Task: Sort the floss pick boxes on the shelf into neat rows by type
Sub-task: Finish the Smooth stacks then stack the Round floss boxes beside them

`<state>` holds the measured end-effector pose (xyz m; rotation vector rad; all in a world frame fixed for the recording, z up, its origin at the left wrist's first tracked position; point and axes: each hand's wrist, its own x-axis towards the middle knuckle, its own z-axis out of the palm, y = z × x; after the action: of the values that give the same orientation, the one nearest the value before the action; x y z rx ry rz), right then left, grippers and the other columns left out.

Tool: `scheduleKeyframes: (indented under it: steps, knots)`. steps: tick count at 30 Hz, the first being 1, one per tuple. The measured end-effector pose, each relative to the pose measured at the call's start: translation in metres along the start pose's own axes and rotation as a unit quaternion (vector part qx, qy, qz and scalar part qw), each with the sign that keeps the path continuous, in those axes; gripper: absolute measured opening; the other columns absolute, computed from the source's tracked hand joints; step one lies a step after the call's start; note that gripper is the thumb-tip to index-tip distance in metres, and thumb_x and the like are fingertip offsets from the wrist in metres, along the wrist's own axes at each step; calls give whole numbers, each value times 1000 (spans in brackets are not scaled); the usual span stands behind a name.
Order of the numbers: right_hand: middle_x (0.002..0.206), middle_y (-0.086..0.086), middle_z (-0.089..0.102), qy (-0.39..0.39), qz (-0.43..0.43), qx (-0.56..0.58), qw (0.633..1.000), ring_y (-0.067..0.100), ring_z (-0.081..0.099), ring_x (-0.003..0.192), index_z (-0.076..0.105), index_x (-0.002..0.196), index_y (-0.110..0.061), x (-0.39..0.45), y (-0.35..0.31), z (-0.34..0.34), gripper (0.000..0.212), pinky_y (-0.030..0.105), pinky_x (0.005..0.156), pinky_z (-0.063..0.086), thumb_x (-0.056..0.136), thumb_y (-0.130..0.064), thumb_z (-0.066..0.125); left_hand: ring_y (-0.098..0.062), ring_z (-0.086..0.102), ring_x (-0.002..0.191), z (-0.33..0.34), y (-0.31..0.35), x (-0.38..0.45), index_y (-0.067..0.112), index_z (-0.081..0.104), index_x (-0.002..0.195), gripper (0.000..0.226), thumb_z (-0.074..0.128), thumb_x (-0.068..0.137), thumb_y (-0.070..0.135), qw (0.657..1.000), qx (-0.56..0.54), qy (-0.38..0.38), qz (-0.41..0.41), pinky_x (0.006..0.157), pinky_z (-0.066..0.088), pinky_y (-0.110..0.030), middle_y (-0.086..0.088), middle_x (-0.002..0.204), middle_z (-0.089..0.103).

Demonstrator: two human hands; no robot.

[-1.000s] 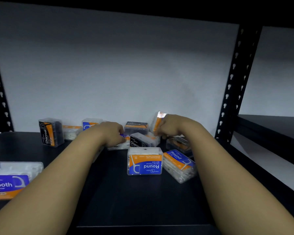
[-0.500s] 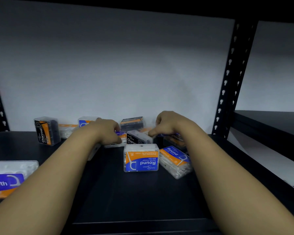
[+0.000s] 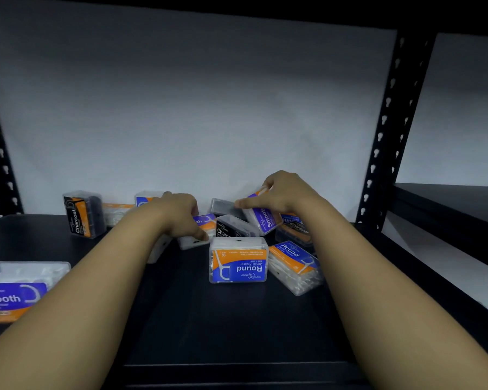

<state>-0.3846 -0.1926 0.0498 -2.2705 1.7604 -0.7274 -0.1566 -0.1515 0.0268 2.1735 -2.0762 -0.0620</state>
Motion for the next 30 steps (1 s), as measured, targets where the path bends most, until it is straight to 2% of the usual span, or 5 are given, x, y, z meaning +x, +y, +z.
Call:
scheduleKeyframes:
  steps: [4, 9, 16, 21, 30]
  knots:
    - [95, -2, 65, -7, 3, 7, 1000, 18, 61, 92, 63, 86, -16, 4, 1, 2, 69, 33, 71, 46, 64, -80, 76, -21, 58, 105, -3, 3, -5, 22, 55, 116, 64, 88, 64, 42, 999, -29, 12, 10, 89, 53, -37, 0, 119, 61]
    - [99, -4, 63, -12, -4, 13, 1000, 11, 56, 84, 63, 89, -17, 9, 8, 5, 59, 30, 71, 46, 67, -68, 83, -21, 59, 103, -5, 3, -7, 27, 48, 111, 74, 96, 55, 32, 998, -58, 11, 33, 83, 56, -38, 1, 118, 61]
    - [117, -1, 61, -10, -71, 36, 997, 15, 57, 101, 69, 92, -32, 11, 10, 3, 28, 29, 78, 44, 79, -52, 83, -16, 57, 94, -4, 2, -5, 26, 58, 116, 65, 94, 62, 28, 993, -89, 41, 65, 69, 43, -28, 3, 113, 61]
    - [105, -6, 59, 0, -62, 2, 998, 15, 59, 91, 65, 82, -25, 9, 6, -5, 32, 29, 66, 43, 74, -48, 86, -16, 57, 105, -4, 3, -3, 24, 60, 129, 57, 83, 78, 35, 995, -63, 33, 77, 82, 46, -28, 2, 123, 59]
    - [117, 0, 66, -145, -50, -115, 981, 18, 62, 98, 68, 125, -24, -2, -8, 2, 40, 30, 73, 47, 88, -37, 74, -20, 58, 107, -1, 9, -2, 24, 58, 129, 42, 63, 93, 44, 993, -87, 12, 84, 88, 50, -32, -3, 129, 61]
